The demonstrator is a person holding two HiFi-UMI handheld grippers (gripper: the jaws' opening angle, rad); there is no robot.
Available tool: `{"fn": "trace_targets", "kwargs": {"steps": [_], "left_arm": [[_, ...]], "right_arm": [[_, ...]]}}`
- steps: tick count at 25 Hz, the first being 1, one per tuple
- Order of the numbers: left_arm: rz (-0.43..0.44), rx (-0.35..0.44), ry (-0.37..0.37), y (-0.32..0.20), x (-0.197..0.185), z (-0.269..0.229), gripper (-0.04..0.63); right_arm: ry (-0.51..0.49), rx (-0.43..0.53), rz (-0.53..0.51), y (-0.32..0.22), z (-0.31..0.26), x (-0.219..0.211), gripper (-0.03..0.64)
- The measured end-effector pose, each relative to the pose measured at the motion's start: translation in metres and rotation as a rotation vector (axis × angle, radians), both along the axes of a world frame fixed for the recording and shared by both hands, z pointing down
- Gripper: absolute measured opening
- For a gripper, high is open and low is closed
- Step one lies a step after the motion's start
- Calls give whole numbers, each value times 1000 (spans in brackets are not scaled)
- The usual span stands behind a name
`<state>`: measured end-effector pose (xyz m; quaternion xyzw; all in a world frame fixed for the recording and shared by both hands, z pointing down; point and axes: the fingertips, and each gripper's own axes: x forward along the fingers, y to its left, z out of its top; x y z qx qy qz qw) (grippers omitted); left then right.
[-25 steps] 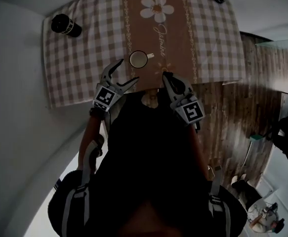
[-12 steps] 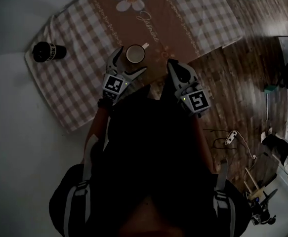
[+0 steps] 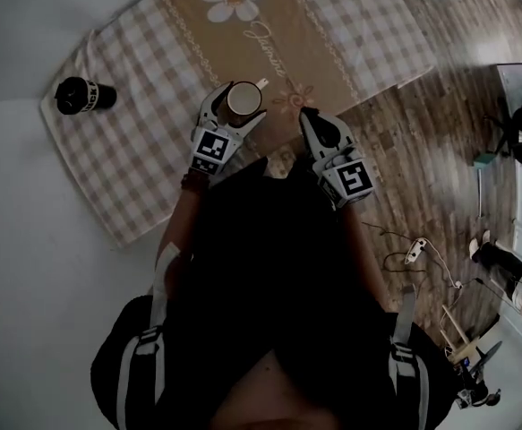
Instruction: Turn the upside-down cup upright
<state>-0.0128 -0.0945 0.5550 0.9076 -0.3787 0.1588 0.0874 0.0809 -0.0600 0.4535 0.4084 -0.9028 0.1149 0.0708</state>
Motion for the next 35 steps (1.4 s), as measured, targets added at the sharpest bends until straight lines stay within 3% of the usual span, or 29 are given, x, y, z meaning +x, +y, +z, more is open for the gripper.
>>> {"fn": "trace_targets", "kwargs": {"steps": [7, 16, 19, 27, 32, 35], "left_arm": [[-7, -9, 3, -2, 2, 1, 408], [4, 22, 4, -3, 5, -1, 402], [17, 24, 41, -1, 5, -7, 402], [47, 23, 163, 12, 1, -59, 400], [64, 44, 168, 16, 4, -74, 400], [80, 58, 148, 20, 8, -74, 400]], "right_arm": [[83, 35, -107, -22, 21, -20, 3], [121, 30, -91, -47, 46, -21, 5], [132, -4, -83, -51, 59, -19, 11], [13, 0, -169, -46, 44, -43, 130], [1, 5, -179, -45, 44, -60, 130], [5, 0, -131, -53, 45, -63, 106]]}}
